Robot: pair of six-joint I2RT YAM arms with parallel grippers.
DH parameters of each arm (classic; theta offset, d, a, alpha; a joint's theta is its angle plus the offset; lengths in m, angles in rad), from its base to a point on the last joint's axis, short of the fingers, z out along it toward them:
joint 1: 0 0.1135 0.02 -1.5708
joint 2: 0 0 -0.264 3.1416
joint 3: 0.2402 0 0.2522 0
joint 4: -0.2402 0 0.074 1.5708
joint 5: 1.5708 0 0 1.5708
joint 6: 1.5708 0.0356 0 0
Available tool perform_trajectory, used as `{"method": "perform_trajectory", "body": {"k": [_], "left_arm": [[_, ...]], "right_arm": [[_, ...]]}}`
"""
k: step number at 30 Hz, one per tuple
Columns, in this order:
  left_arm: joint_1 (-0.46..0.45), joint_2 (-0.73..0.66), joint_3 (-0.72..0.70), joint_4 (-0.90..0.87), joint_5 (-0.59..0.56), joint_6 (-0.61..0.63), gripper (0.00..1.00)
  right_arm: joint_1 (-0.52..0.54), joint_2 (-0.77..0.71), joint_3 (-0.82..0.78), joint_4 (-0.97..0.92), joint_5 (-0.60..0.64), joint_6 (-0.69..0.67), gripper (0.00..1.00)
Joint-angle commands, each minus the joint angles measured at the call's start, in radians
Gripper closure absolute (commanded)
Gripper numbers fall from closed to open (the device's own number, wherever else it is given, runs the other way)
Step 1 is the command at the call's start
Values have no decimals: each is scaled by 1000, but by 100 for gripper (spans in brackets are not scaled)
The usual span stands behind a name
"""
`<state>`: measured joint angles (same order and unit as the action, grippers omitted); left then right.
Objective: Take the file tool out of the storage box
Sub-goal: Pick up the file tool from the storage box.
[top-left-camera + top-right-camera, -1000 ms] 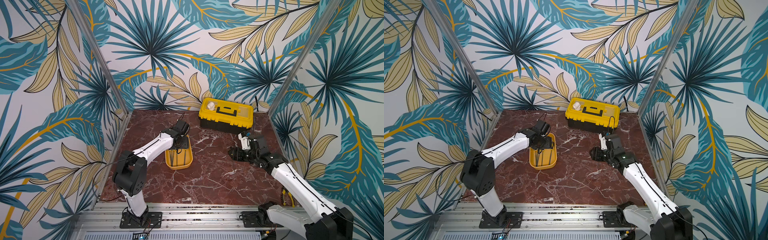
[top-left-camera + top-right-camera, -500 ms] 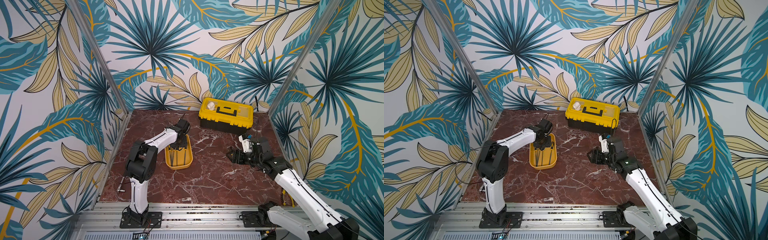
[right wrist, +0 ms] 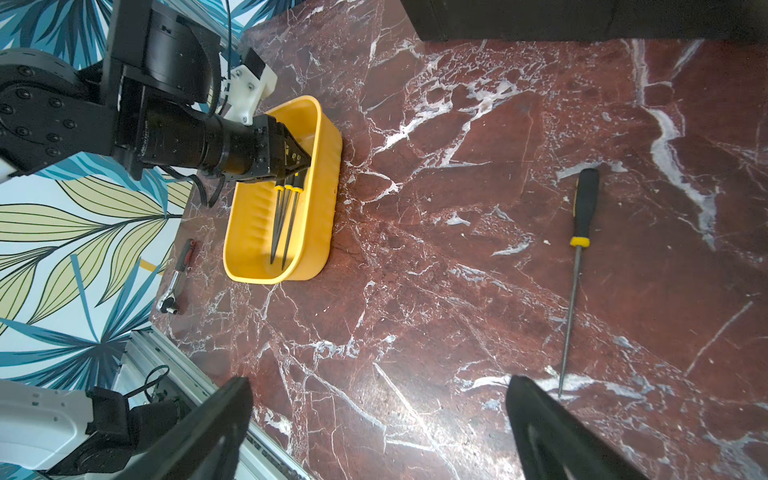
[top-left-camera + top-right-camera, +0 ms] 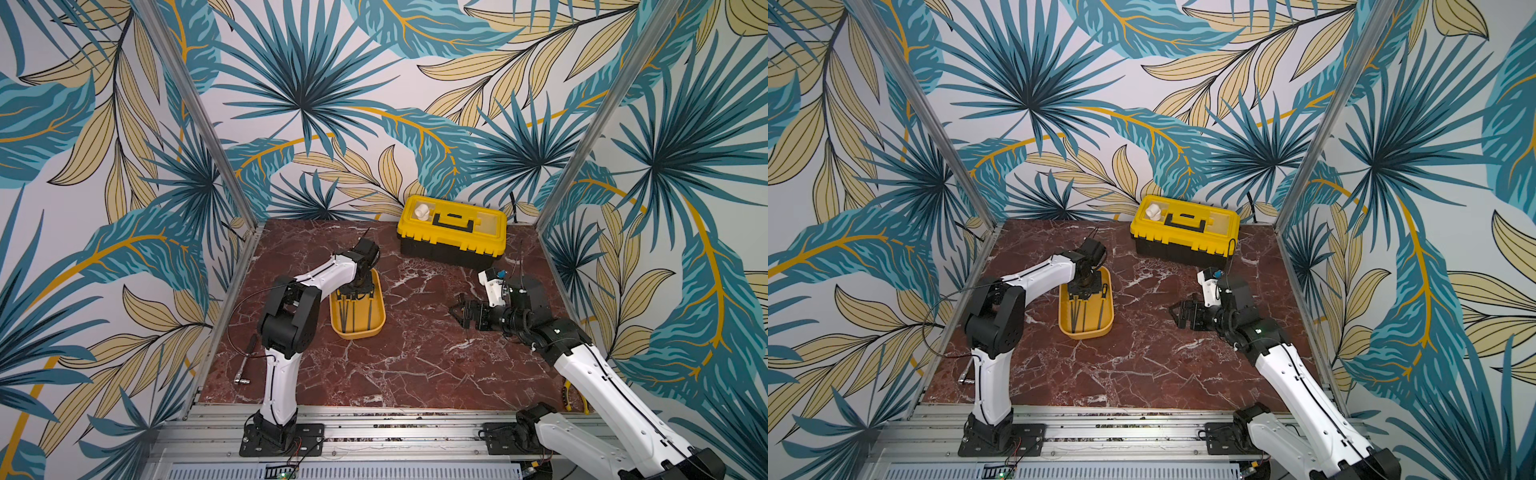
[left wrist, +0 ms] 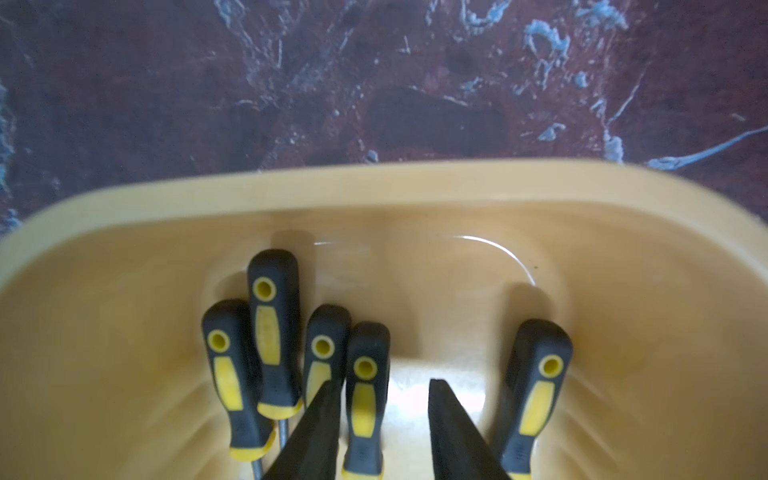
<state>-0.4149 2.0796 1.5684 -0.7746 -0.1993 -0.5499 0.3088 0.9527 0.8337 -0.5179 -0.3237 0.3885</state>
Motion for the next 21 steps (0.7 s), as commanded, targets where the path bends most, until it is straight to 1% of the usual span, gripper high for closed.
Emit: {"method": "perform_trajectory", "body": {"k": [1,13,21], "left_arm": [[5,10,44,1,-19,-5,62],[8,54,69,17,-16,6,65],[12,75,85,26,-12,11,70]], "right_arm": [[6,-8,-21,10,-14,-5,0],[6,-14,-23,6,-11,-3,0],[6,-12,-25,8,-17,-2,1]]}}
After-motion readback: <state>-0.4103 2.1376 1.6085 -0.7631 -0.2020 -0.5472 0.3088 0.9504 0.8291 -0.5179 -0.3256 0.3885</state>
